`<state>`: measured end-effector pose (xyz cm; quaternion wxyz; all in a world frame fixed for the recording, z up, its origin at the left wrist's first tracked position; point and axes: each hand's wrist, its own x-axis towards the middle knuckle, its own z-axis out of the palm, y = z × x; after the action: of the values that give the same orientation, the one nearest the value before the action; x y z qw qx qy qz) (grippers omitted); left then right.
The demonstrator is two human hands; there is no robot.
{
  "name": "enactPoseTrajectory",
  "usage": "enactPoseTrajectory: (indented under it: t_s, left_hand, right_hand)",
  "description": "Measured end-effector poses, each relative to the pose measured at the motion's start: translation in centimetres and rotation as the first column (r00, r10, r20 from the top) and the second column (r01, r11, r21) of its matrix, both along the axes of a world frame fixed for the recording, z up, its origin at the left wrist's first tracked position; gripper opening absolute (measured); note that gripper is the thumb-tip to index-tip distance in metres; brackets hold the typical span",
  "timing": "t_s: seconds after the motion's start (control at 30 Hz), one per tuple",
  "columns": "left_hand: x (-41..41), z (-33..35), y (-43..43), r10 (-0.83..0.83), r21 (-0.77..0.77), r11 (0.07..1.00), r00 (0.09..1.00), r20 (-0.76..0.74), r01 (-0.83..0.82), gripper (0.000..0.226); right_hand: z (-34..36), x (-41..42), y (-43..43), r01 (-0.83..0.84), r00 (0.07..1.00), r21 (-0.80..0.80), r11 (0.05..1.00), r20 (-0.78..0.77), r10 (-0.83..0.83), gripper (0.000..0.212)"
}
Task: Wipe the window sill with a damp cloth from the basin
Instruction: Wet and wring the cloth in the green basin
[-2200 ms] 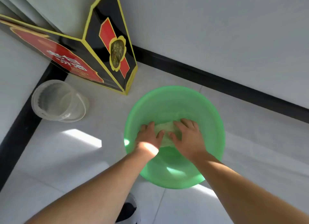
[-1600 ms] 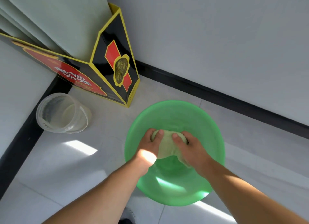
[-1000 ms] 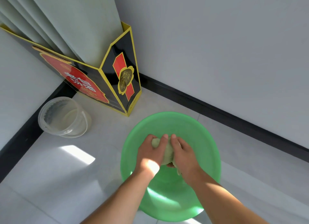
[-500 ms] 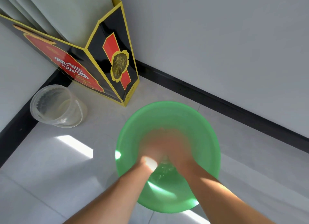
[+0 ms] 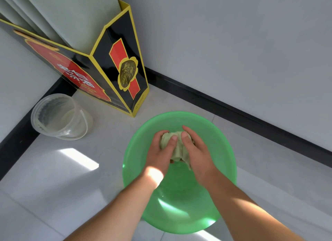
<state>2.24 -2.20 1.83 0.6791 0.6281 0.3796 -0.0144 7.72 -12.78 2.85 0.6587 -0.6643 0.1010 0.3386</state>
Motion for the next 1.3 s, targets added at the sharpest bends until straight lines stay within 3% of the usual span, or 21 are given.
enactPoseTrajectory:
  t_s: [0.1,0.23,0.47,0.67,1.2,1.3]
  left_hand:
    - [0.0,0.3,-1.4,0.009,0.240,0.971,1.000,-0.016,-0.004,0.023]
    - [0.2,0.0,-1.0,-0.018,0.461,0.886,0.997,-0.071,0.049,0.048]
    - [0.3,-0.6,-0.4,0.036,0.327,0.945,0.999,-0.037,-0.022,0.063]
    - [0.6,-0.4,-0.5,0.070,0.289,0.956,0.994,-0.078,-0.044,0.048]
    - [-0.1,-0.9,-0.5,0.051,0.302,0.953,0.992,-0.119,-0.013,0.036]
    - [-0.3,-0.1,-0.3,0.031,0.206,0.979,0.986,-0.161,0.003,0.033]
  right_hand:
    - [-0.1,-1.0,1.6,0.022,0.989,-0.107,0.994,0.145,-0.006,0.014]
    - [-0.6,-1.9,2.7,0.039,0.949,-0.200,0.979,0.315,0.027,0.030]
    - [-1.0,-1.8,3.6,0.085,0.974,-0.172,0.981,0.223,-0.045,0.034]
    - [-1.5,-1.6,4.0,0.151,0.981,-0.154,0.976,0.148,-0.128,0.041]
    - [-2.5,-2.1,3.4,0.035,0.973,-0.248,0.968,0.228,0.023,0.035]
    - [-1.5,-1.8,2.2,-0.028,0.967,-0.262,0.965,0.238,0.093,0.030]
